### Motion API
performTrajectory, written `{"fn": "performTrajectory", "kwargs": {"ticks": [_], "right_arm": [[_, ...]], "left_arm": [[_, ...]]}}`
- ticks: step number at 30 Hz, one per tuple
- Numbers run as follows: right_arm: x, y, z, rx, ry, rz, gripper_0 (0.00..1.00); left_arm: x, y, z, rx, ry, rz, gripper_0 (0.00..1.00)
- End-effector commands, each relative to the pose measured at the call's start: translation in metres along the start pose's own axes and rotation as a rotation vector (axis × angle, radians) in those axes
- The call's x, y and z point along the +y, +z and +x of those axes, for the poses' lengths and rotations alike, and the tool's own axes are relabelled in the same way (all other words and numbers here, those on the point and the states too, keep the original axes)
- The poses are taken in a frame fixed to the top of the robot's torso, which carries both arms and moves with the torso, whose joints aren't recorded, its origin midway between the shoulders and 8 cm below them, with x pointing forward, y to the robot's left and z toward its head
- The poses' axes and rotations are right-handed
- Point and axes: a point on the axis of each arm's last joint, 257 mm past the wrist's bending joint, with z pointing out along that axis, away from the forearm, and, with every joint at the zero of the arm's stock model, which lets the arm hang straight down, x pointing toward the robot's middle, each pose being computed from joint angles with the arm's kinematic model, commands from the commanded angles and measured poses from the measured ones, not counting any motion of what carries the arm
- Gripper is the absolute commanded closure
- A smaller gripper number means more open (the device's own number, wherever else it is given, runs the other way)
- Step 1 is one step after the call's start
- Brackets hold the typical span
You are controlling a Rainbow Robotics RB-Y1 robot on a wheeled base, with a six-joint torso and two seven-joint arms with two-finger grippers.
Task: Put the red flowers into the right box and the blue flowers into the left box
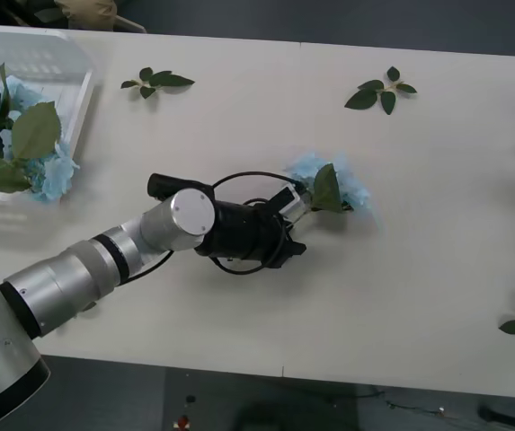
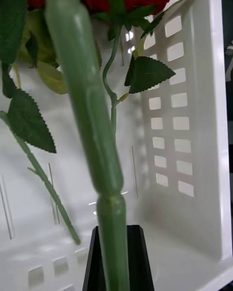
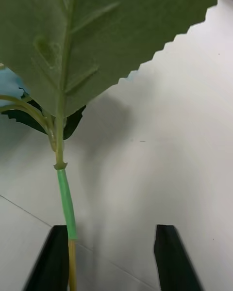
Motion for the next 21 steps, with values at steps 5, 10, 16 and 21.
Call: {"fn": "performTrajectory", "kwargs": {"ticks": [5,10,16,21], "right_arm": [[-0.025,-0.007,-0.020,-0.052,0.018,0.047,0.45],[-0.020,-0.005,-0.018,-0.045,-0.004,0.038,0.21],[0.015,-0.011,-0.026,-0.055,0.014,-0.072,0.17],[0.074,-0.040,-0.048,-0.079,-0.040,-0.217,0.15]], "left_arm": [[0.013,-0.005,-0.032,-0.056,0.059,-0.024,1.00],[0.021,-0.009,-0.046,-0.111,-0.010,-0.042,1.00],[0.038,-0.038,-0.077,-0.191,-0.064,-0.047,1.00],[0.066,-0.110,-0.102,-0.259,-0.080,-0.053,1.00]]}}
